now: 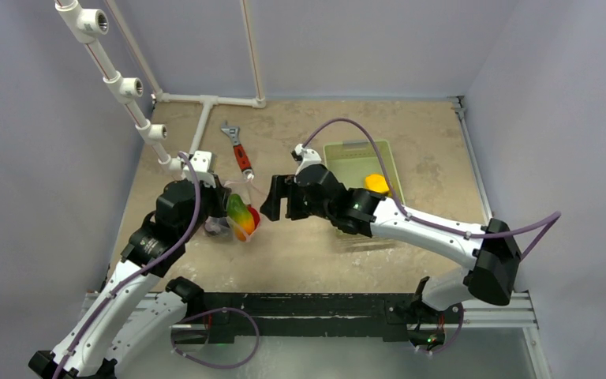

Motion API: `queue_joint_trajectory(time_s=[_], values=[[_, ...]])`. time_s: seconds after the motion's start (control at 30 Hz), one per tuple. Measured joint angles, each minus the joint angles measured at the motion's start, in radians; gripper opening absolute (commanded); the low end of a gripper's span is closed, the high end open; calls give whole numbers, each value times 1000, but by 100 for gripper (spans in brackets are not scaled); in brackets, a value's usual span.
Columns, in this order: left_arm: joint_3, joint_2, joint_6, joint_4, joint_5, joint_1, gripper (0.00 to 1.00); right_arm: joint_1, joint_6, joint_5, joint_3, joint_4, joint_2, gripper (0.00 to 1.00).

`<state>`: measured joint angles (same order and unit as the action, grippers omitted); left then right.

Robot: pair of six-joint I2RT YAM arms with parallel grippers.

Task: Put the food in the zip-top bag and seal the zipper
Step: Place the fake fruit in the zipper food storage bag, then adjust the zipper food storage bag at the center of the board.

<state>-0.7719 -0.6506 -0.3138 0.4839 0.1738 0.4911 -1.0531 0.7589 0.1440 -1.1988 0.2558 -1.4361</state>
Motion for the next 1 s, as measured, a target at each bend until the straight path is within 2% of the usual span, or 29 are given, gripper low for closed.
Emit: queue_joint_trajectory(time_s=[0.2,0.7,0.83,1.0], values=[[0,0,0,0,-3,0,0,0,95,2,69,6,-13,75],[0,-1,0,1,-5,0,0,0,290,61,39,-33,-199,56],[0,-1,0,2,-6,0,0,0,312,74,20,-46,-201,41],[0,-1,0,3,-5,0,0,0,327,74,3,-69,-207,27]])
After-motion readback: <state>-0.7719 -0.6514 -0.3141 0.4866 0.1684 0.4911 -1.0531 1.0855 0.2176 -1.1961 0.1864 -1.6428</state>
